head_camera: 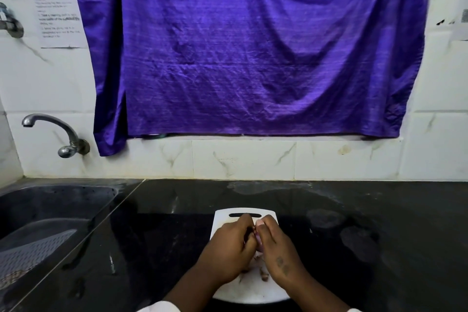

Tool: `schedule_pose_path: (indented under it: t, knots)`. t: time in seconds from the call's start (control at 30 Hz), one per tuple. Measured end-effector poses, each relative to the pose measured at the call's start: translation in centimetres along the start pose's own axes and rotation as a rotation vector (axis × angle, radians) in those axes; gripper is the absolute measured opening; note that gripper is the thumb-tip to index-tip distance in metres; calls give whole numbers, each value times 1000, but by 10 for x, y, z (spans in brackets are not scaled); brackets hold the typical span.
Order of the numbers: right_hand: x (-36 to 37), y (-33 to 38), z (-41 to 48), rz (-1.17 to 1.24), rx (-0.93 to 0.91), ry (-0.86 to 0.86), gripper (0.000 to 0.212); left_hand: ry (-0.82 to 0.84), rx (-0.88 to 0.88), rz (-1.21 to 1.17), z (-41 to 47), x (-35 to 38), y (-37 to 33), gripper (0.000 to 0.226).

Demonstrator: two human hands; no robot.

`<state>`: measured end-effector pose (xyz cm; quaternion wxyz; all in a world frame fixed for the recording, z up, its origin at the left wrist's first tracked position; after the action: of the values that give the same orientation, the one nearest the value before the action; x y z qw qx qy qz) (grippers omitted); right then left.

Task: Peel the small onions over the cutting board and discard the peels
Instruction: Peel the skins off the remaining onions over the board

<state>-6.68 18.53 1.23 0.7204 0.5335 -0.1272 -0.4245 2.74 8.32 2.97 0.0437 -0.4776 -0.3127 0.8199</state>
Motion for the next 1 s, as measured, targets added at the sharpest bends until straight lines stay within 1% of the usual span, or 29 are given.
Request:
schedule_pose_path:
  t: [0.07,0.13,0.3,0.37,0.43,0.5,0.57,0.63,0.7,0.77,0.8,0.87,1.0]
  knots:
    - [0,0,0,-101,-39,0,29,-34,-24,51,3,-4,-4,8]
    - [0,2,-1,-183,-69,0,28,-69,-77,48,4,-5,-6,12]
    - [2,3,0,-226,-46,1,29,-166,-213,-99,0,-2,-6,12]
    - [1,5,0,-205,-34,-10,28,-192,-229,-145,-1,-1,-6,12]
    - [0,4,1,-125,5,-27,27,-194,-242,-201,-1,0,-6,14]
    - [-1,0,4,-18,76,-49,27,-174,-243,-283,-1,2,-2,21]
    - [-1,-1,5,118,173,-77,29,-196,-184,-345,-4,3,3,30]
    - [-3,3,4,229,276,-75,30,-217,-21,-312,-9,3,9,43]
    - [-7,7,2,293,352,-77,31,-183,175,-151,-14,6,16,50]
    - [-9,7,3,311,400,-79,33,-166,297,84,-18,7,24,47]
    - [-9,8,4,306,420,-75,34,-165,337,176,-18,6,27,46]
    - [-9,11,5,276,474,-70,38,-141,391,271,-15,5,31,45]
    - [-7,21,3,227,547,-8,43,-111,419,310,-5,-4,28,38]
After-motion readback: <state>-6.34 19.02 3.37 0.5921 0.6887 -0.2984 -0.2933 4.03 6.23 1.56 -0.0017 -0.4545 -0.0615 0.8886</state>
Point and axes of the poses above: each hand's wrist, its own z-axis towards the middle knuckle, its own x-axis out of the palm, y = z × x, the point moved 2 cm from there along z, towards the middle knuckle, and after that the axes turned 11 degrees about -x, right-handed, at the moved point
